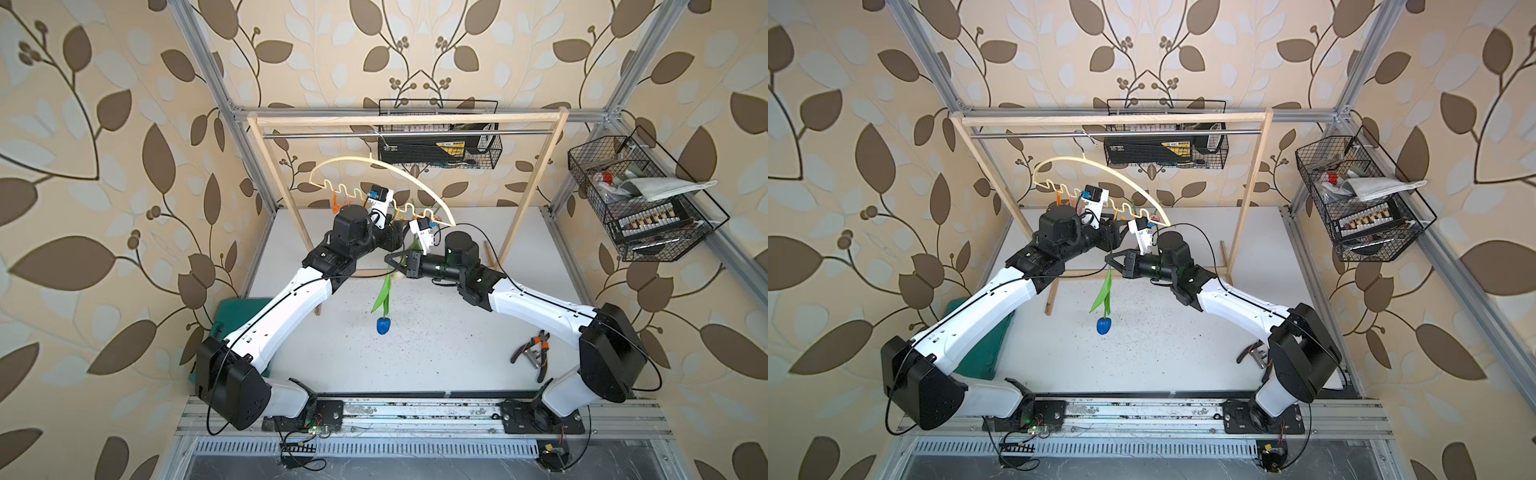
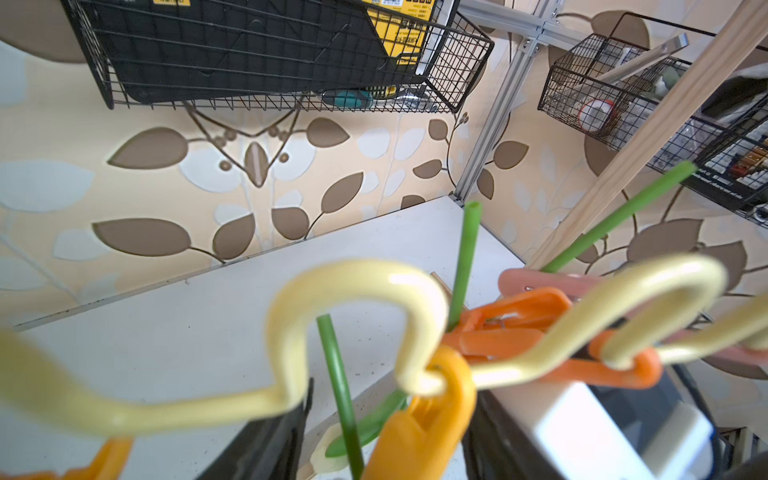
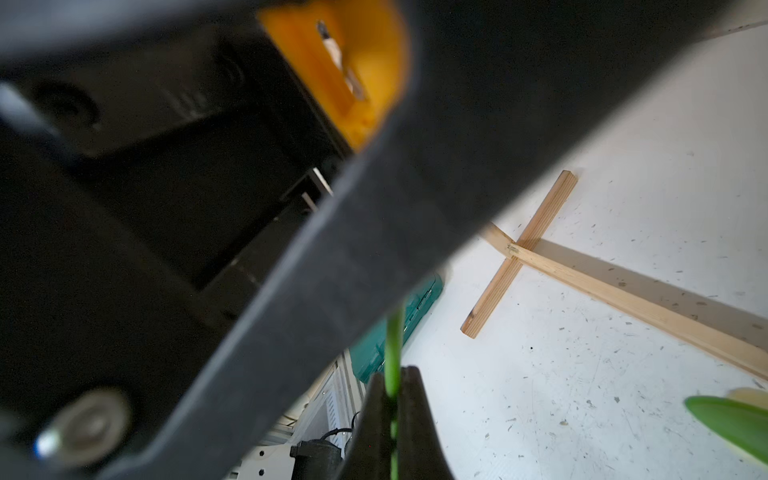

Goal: Dry the flowers on a clothes hanger
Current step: Clamp the flower onto the hanger.

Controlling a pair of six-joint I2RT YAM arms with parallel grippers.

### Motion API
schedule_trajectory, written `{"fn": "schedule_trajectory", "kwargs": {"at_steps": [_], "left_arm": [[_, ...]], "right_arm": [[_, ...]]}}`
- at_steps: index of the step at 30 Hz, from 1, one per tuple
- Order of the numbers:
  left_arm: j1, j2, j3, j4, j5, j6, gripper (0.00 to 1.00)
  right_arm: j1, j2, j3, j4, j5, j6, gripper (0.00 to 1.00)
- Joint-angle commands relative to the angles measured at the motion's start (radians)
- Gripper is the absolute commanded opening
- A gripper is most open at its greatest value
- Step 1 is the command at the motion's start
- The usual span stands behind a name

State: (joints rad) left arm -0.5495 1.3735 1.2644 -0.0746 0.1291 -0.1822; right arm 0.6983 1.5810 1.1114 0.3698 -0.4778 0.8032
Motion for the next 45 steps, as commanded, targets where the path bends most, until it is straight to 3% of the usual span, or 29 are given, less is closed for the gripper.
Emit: {"fn": "schedule_trajectory", "kwargs": {"at_steps": [1,3,7,8,11,18,21,28,40,45], "left_arm": [[-0.001,-0.036,0.019,-0.002,-0.011,-0.006,0.72],[0.0,-0.043,0.022,-0.015,-0.012,-0.012,0.99],[0.0,-0.061,0.028,-0.045,-0.003,-0.02,0.99],[0.0,-0.067,0.028,-0.054,-0.003,-0.021,0.99],[0.0,-0.082,0.03,-0.075,0.008,-0.027,0.99],[0.0,-0.093,0.061,-0.151,0.038,-0.038,0.99],[0.0,-0.098,0.071,-0.181,0.041,-0.047,0.99],[-0.001,-0.131,0.035,-0.177,0.03,-0.035,0.99],[0.0,-0.16,-0.003,-0.185,-0.144,-0.065,0.99],[-0.001,-0.153,-0.009,-0.18,-0.148,-0.085,0.99]], "right_arm": [[0.006,-0.015,0.044,0.024,0.007,-0.022,0.0],[0.006,-0.011,0.051,0.007,0.011,-0.034,0.0],[0.006,0.002,0.075,-0.046,0.021,-0.072,0.02],[0.006,0.005,0.081,-0.059,0.026,-0.08,0.08],[0.006,0.006,0.082,-0.073,0.031,-0.087,0.41],[0.006,-0.023,0.05,-0.113,0.022,-0.097,0.73],[0.006,-0.058,0.025,-0.176,0.014,-0.127,0.99],[0.006,-0.194,-0.049,-0.39,0.008,-0.258,0.99],[0.004,-0.339,-0.042,-0.587,-0.216,-0.367,0.99],[-0.007,-0.318,-0.034,-0.579,-0.301,-0.395,0.99]]}}
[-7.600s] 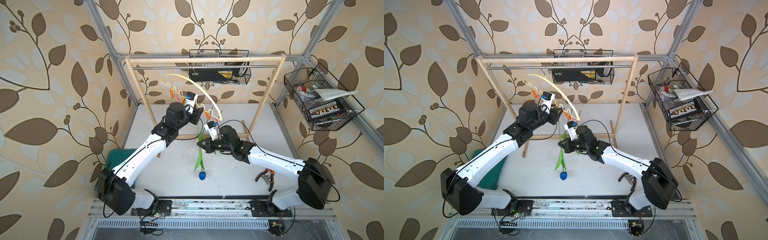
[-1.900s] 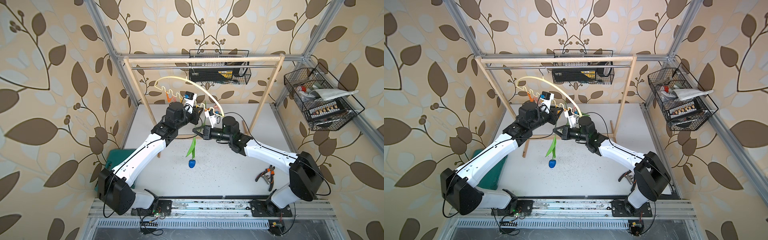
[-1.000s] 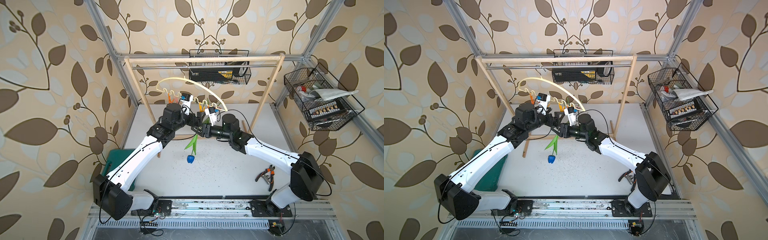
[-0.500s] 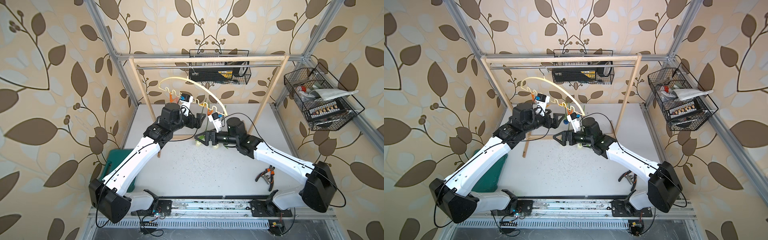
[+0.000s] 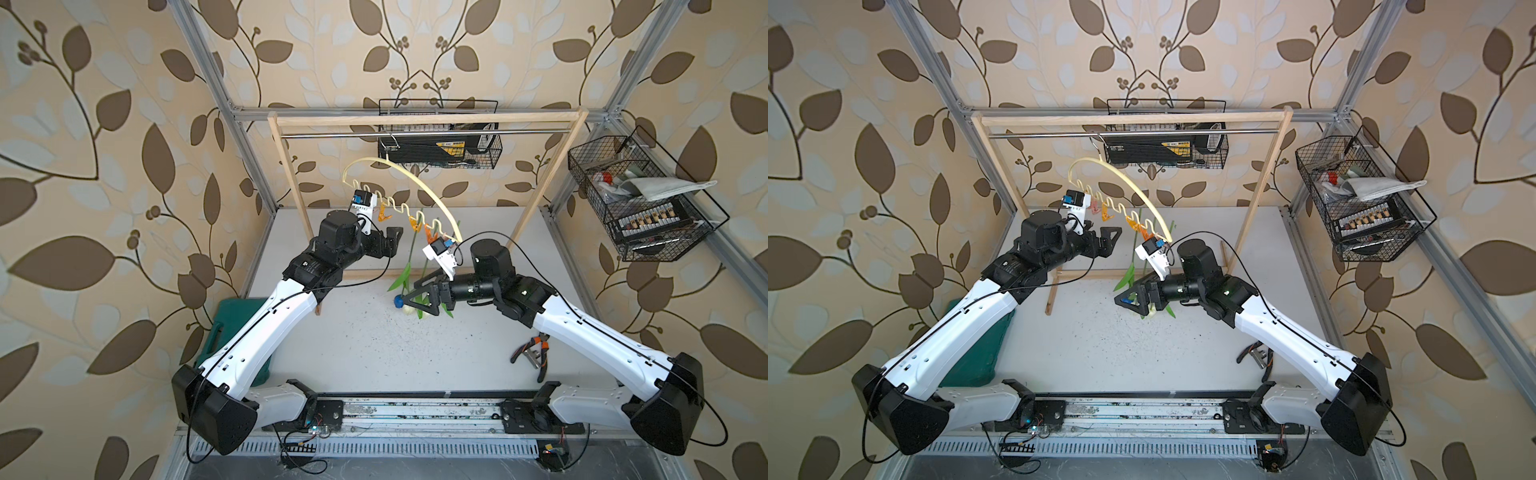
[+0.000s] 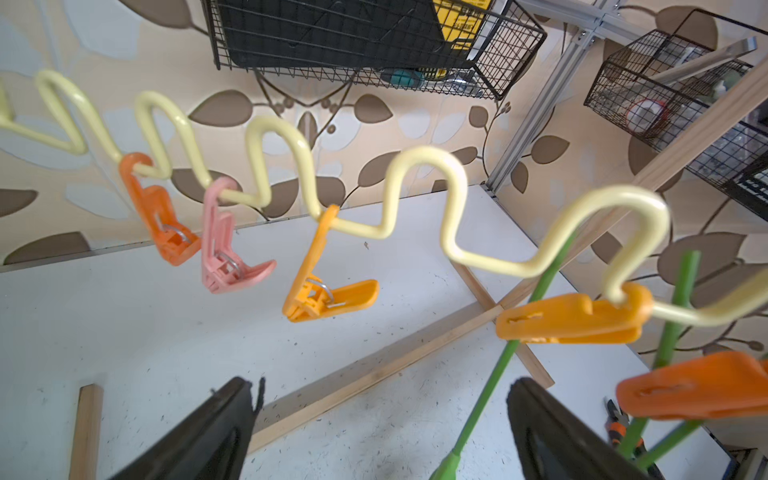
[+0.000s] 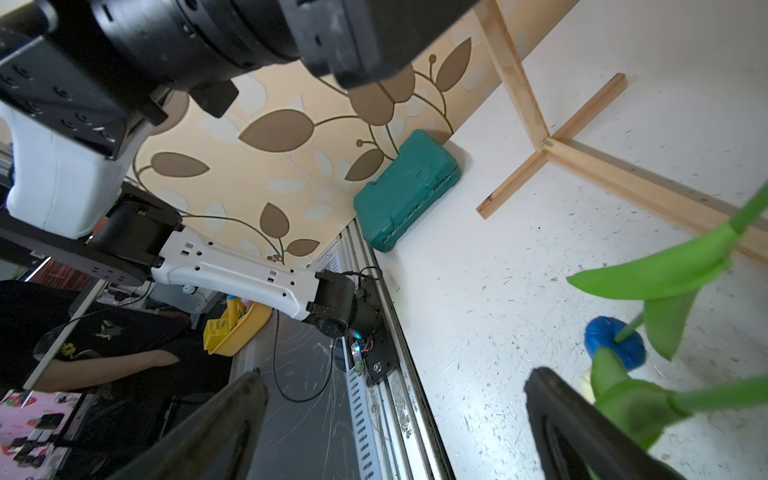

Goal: Dry the flowers on a clothes hanger
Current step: Clamp the flower onto the hanger.

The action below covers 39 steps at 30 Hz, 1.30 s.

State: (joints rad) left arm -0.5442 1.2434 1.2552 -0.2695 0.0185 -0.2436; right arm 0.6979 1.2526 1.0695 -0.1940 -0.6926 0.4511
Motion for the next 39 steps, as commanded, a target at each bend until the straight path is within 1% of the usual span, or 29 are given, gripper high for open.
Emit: {"fn": "schedule_trajectory", "kwargs": {"at_steps": [1,3,4,5,6,8,9,12,14,16,20,22,24,26,27,28,31,35,39], "left_arm": [[-0.006,-0.02,0.001,0.014,-0.04,-0.028,0.99],[-0.006,-0.018,0.001,0.018,-0.041,-0.04,0.99],[-0.006,-0.018,0.001,0.02,-0.037,-0.046,0.99],[-0.006,-0.02,0.0,0.024,-0.033,-0.053,0.99],[-0.007,-0.021,-0.004,0.032,-0.02,-0.056,0.99],[-0.005,-0.02,-0.008,0.044,0.009,-0.055,0.99],[-0.006,-0.017,-0.006,0.047,0.025,-0.051,0.99],[-0.006,-0.006,0.005,0.043,0.043,-0.045,0.99],[-0.006,-0.002,0.013,0.041,0.047,-0.042,0.99],[-0.006,0.0,0.018,0.044,0.05,-0.039,0.99],[-0.006,0.012,0.029,0.05,0.046,-0.023,0.99],[-0.006,0.024,0.04,0.05,0.046,-0.009,0.99],[-0.005,0.032,0.051,0.05,0.032,-0.002,0.99],[-0.005,0.037,0.064,0.046,0.02,0.003,0.99],[-0.006,0.037,0.068,0.046,0.012,0.004,0.99],[-0.006,0.038,0.069,0.047,0.001,0.008,0.99],[-0.006,0.046,0.083,0.041,-0.009,0.015,0.99],[-0.005,0.066,0.099,0.039,-0.006,0.015,0.99],[-0.005,0.089,0.106,0.052,-0.018,0.017,0.99]], "right_arm": [[-0.013,0.023,0.01,-0.001,-0.097,-0.043,0.99],[-0.027,0.052,0.004,0.088,-0.136,-0.031,0.99],[-0.028,0.057,-0.005,0.135,-0.113,-0.031,0.99],[-0.032,0.062,-0.014,0.195,-0.139,-0.029,0.99],[-0.049,0.077,-0.022,0.282,-0.194,0.007,0.99],[-0.087,0.16,-0.001,0.468,-0.341,0.168,0.99],[-0.103,0.205,0.011,0.569,-0.383,0.271,0.99],[-0.119,0.301,0.012,0.901,-0.451,0.558,0.99],[-0.124,0.35,0.012,1.064,-0.466,0.698,0.99],[-0.14,0.37,0.0,1.135,-0.451,0.758,0.99],[-0.155,0.362,-0.023,1.168,-0.441,0.792,0.99],[-0.174,0.376,-0.016,1.129,-0.433,0.827,0.99],[-0.217,0.371,-0.032,1.064,-0.394,0.843,0.99],[-0.251,0.342,-0.048,0.941,-0.352,0.79,0.99],[-0.261,0.323,-0.053,0.86,-0.331,0.741,0.99],[-0.266,0.302,-0.048,0.777,-0.316,0.686,0.99],[-0.267,0.243,-0.036,0.611,-0.278,0.572,0.99],[-0.265,0.199,-0.041,0.579,-0.311,0.533,0.99],[-0.26,0.163,-0.06,0.604,-0.4,0.53,0.99]]}}
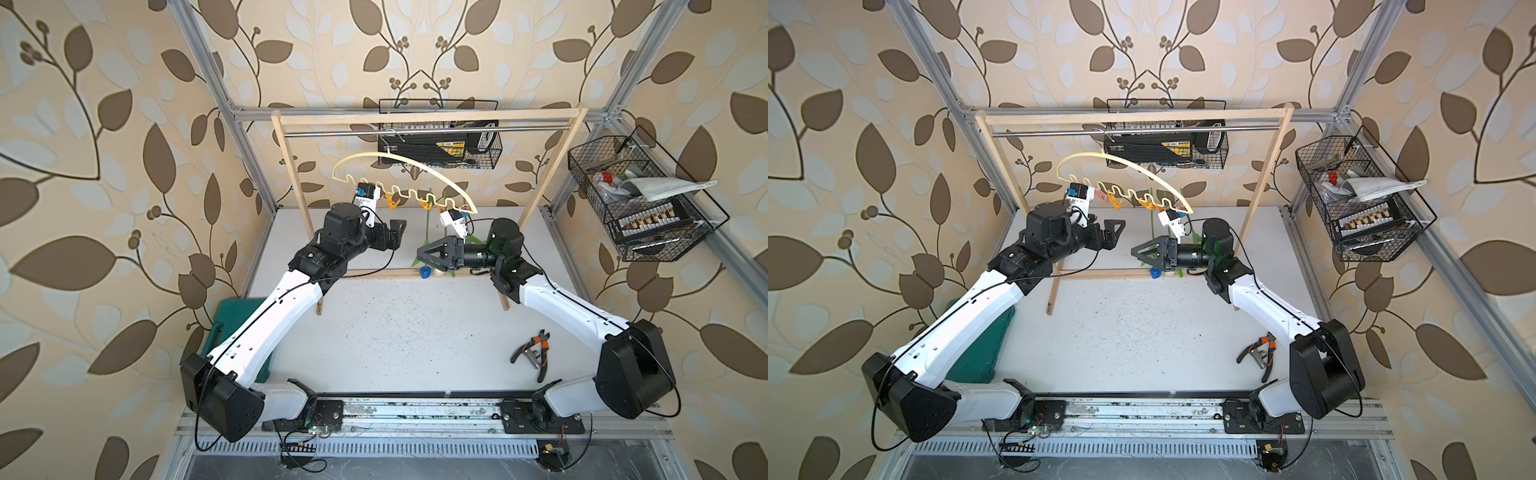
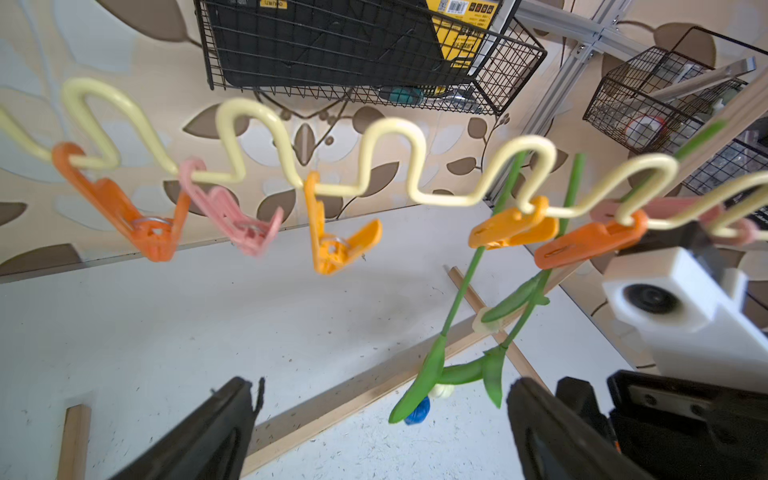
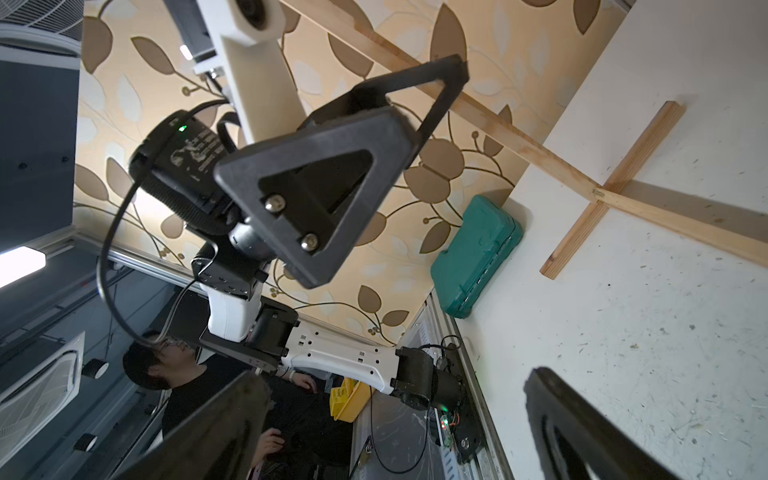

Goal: Dry the flowers on a clothes hanger
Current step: Clamp the flower onto the hanger.

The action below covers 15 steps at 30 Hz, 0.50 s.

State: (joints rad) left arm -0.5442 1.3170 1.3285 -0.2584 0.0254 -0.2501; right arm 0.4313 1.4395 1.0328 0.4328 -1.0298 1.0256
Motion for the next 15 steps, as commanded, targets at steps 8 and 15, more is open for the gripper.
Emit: {"fn": "schedule_trajectory", "kwargs": {"at_steps": [8,15], "left_arm": [[0.012,0.04,0.063,0.036,-0.054,0.026,0.99],[0.023,0.062,0.092,0.025,-0.033,0.023,0.99]], "right_arm": [[-0.081,-0.122,-0.114,0.012,-0.002,-0.012,0.99],[-0.037,-0.113,-0.061,-0.133,-0.081,-0.122,0.99]]}}
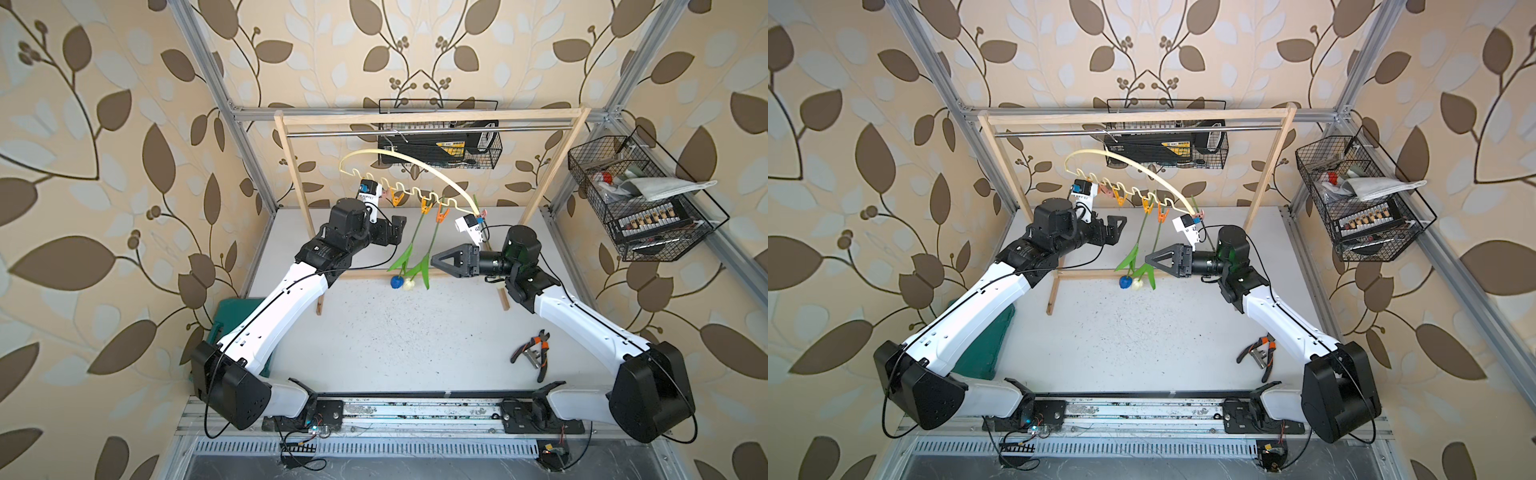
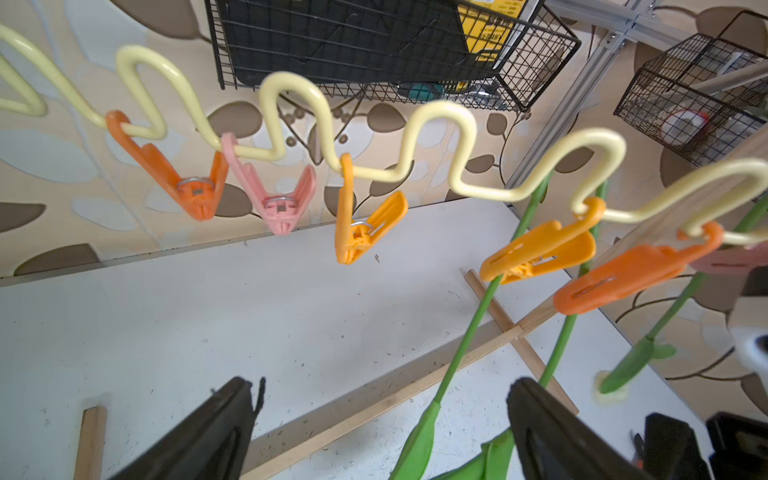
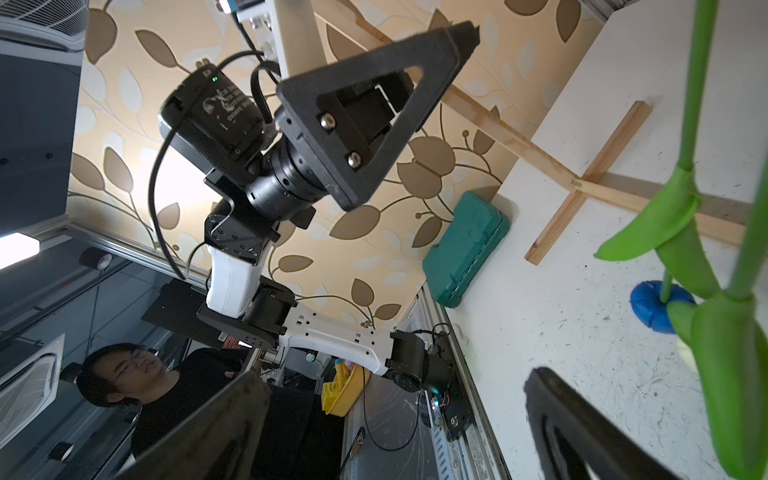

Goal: Dry the flowers on a clothes hanger
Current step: Clamp the flower onto the hanger.

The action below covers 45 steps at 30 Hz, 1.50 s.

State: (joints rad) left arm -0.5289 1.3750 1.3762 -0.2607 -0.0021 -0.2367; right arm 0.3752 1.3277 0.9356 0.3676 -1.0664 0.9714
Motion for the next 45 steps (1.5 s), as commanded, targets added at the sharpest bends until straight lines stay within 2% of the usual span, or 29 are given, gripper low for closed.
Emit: {"fn": "schedule_trajectory", "kwargs": {"at_steps": [1,8,13,15,16,18,21,22,23,27,30,36,45], "left_arm": [[0.009,0.005,0.047,0.025,-0.002,0.009,0.99],[0.008,0.005,0.043,0.035,0.044,-0.019,0.99],[0.007,0.01,0.04,0.043,0.075,-0.035,0.99],[0.007,0.017,0.036,0.048,0.078,-0.041,0.99],[0.005,0.018,0.034,0.05,0.081,-0.043,0.99],[0.004,0.021,0.029,0.056,0.087,-0.052,0.99],[0.0,0.022,0.027,0.061,0.089,-0.053,0.99],[-0.003,0.021,0.029,0.061,0.089,-0.054,0.99],[-0.004,0.021,0.031,0.061,0.09,-0.054,0.99],[-0.014,0.031,0.046,0.055,0.1,-0.049,0.99],[-0.02,0.038,0.053,0.052,0.099,-0.046,0.99],[-0.024,0.032,0.047,0.053,0.091,-0.042,0.99],[-0.024,0.003,0.038,0.014,0.106,-0.042,0.99]], "right_arm": [[0.025,0.002,0.036,-0.081,-0.043,-0.081,0.99],[0.064,0.06,0.065,-0.115,-0.057,-0.096,0.99],[0.131,0.1,0.134,-0.411,-0.049,-0.347,0.99],[0.156,0.107,0.154,-0.497,-0.018,-0.41,0.99],[0.166,0.111,0.171,-0.556,0.016,-0.449,0.99],[0.195,0.121,0.228,-0.741,0.198,-0.577,0.99],[0.218,0.146,0.262,-0.843,0.448,-0.649,0.99],[0.223,0.151,0.263,-0.845,0.496,-0.658,0.99],[0.222,0.159,0.261,-0.838,0.508,-0.663,0.99],[0.217,0.208,0.274,-0.772,0.322,-0.639,0.99],[0.218,0.225,0.297,-0.754,0.27,-0.626,0.99],[0.235,0.202,0.293,-0.789,0.343,-0.653,0.99],[0.329,0.018,0.231,-0.941,0.526,-0.793,0.99]]}}
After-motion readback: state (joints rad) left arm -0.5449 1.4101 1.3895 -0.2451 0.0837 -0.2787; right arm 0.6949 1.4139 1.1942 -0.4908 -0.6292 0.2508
